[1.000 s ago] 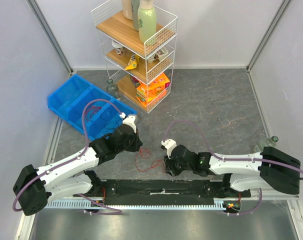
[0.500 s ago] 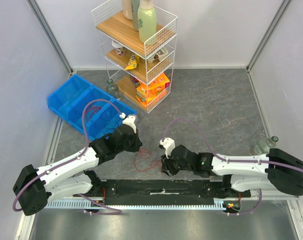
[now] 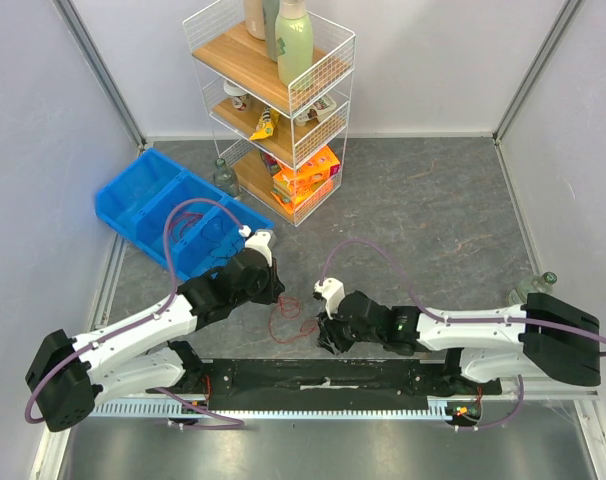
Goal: Untangle the cables
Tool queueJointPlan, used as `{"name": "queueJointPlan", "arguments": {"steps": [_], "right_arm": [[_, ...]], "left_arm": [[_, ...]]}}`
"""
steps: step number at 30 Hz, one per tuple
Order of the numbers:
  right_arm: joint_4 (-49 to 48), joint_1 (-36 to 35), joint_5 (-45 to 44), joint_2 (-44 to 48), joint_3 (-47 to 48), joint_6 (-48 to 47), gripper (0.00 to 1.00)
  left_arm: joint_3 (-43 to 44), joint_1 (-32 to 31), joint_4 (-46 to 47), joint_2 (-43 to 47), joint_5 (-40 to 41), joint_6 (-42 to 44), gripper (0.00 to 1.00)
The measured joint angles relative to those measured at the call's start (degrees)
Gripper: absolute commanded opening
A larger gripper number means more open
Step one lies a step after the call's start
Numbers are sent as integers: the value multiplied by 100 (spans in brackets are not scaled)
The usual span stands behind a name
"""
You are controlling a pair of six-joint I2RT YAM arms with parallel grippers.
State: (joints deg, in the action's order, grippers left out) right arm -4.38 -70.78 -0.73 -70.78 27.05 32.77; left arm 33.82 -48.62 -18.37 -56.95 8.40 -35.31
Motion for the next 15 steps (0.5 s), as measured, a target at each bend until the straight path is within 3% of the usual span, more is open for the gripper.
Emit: {"name": "queueJointPlan", "arguments": {"steps": [9,15], "right_arm": [[-155,-26,-48,-269,0,11,37],[-238,-26,-79,-564,0,20,24]], "left_arm": [[0,0,-28,31,-2,0,2],[120,0,-299,177,7,4,2]]}}
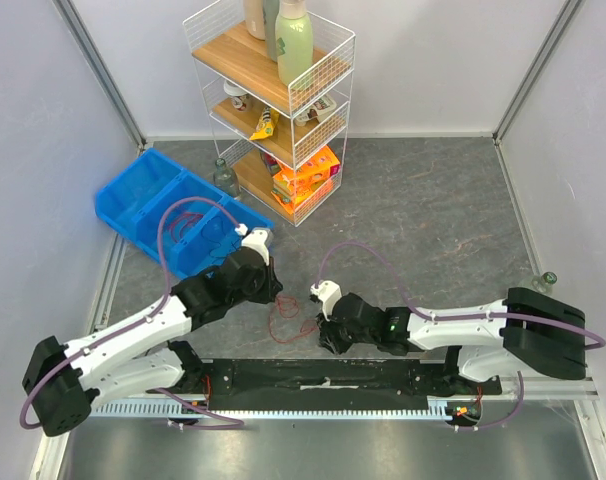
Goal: Untangle the cables
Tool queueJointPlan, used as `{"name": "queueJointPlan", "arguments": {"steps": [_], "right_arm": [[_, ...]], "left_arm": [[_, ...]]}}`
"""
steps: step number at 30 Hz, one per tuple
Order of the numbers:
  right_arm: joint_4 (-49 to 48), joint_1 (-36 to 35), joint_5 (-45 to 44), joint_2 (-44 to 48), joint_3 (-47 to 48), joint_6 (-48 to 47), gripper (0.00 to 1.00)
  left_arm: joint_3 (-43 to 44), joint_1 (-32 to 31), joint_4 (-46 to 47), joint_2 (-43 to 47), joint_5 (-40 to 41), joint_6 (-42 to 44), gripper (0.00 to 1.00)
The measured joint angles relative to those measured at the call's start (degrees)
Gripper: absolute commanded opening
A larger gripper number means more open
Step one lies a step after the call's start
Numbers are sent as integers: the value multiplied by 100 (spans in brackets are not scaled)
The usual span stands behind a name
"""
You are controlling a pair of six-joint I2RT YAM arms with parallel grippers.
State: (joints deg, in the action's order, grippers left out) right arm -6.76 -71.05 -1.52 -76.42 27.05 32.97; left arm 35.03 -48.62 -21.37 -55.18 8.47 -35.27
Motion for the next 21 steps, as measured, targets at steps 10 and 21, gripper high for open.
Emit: {"name": "queueJointPlan", "arguments": {"steps": [10,21], "right_arm": [[938,7,-1331,804,0,275,0],[2752,448,-3506,2221,7,1388,0]], "left_arm": [[1491,-2,-938,1915,894,352,2],[2483,-2,-1080,4133,2664,820,2]]}}
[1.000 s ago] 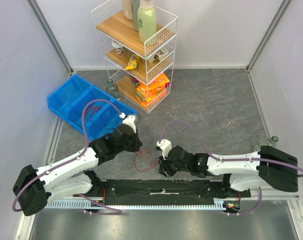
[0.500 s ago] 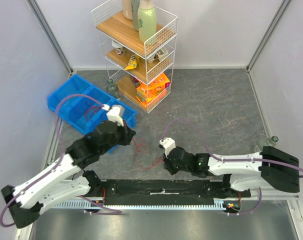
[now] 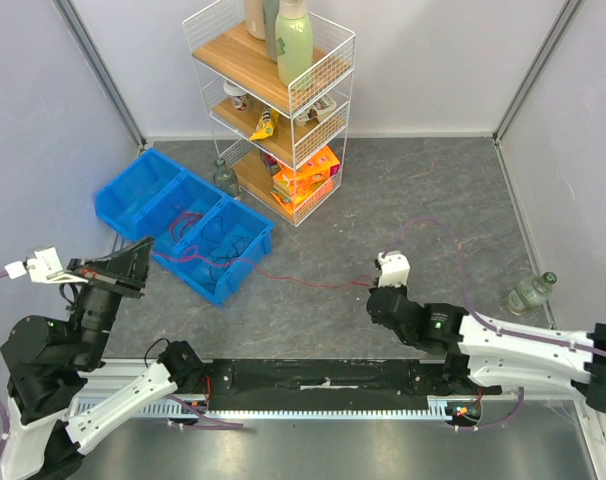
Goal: Untangle the cables
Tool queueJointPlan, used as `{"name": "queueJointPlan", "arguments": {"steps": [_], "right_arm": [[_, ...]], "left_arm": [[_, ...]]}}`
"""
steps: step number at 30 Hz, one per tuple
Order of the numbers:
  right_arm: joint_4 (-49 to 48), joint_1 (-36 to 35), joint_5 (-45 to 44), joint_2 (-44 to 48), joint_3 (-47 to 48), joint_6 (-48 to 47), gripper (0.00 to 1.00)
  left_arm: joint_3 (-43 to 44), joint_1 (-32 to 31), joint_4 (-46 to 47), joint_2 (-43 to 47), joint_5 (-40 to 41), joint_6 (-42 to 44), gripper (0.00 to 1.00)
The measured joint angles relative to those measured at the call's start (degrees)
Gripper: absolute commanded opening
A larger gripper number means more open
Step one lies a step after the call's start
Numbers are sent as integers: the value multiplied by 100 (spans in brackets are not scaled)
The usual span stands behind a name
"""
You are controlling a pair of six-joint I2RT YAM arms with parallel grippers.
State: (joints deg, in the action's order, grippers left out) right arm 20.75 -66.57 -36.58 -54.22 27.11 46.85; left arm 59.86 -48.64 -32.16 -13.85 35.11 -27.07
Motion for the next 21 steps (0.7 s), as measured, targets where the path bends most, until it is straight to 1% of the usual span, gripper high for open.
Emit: {"name": "queueJointPlan", "arguments": {"steps": [5,9,12,15,18,21], "right_arm": [[308,4,-409,973,-4,122,0],[461,4,-599,1440,-9,223,0],[575,4,-695,1626,-57,337,0],[610,4,-704,1672,-85,352,1],[586,4,-662,1602,-85,299,1],[538,4,-549,1438,-85,238,1]], "left_arm": [[-4,0,-247,264,553,101,2],[-2,0,-372,271,905,164,2],[-2,0,-446,271,1130,192,2],[-2,0,-503,271,1182,199,2],[-7,0,-525,258,1064,199,2],[-15,0,-522,66,726,199,2]]}}
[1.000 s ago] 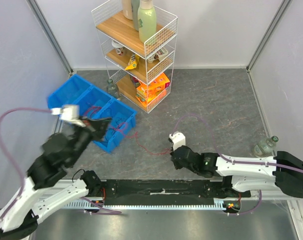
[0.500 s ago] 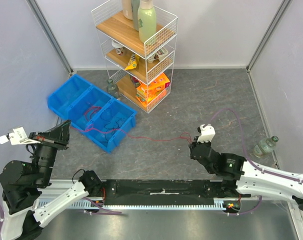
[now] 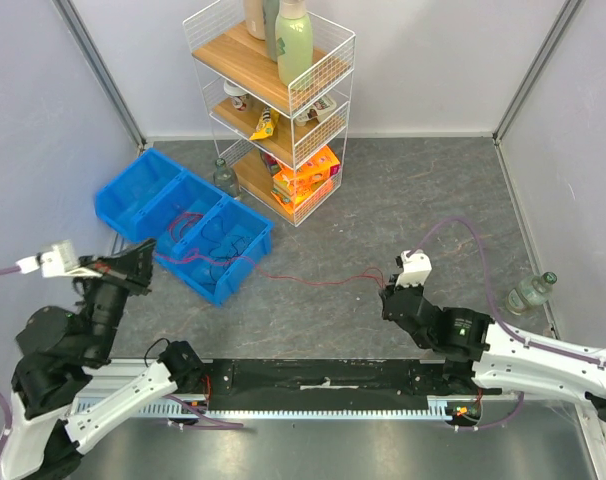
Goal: Untangle the cables
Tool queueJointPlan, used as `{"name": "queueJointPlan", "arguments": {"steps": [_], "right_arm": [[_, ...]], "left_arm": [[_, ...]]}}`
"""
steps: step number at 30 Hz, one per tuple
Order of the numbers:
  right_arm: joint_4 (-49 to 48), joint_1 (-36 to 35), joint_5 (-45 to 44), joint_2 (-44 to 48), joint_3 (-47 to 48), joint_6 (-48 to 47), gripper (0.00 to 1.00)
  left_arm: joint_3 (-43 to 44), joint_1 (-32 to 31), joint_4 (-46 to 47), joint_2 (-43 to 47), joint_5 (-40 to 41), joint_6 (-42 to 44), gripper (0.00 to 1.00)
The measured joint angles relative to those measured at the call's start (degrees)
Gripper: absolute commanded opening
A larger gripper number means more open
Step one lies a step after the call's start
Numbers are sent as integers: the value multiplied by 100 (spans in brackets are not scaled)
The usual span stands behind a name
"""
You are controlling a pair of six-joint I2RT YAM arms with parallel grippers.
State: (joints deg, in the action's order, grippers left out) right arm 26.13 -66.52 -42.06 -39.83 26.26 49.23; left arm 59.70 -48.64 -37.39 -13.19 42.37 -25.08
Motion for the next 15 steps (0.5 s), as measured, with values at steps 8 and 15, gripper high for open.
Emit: {"name": "queueJointPlan", "arguments": {"steps": [8,15], "right_arm": [[-798,4,1001,-90,-114,-540,1],[-2017,4,2485,-745,-170,-981,0]], "left_arm": [[-249,0,168,-1751,-1644,184,2],[-1611,0,1493,-2911,-4328,214,2]]}}
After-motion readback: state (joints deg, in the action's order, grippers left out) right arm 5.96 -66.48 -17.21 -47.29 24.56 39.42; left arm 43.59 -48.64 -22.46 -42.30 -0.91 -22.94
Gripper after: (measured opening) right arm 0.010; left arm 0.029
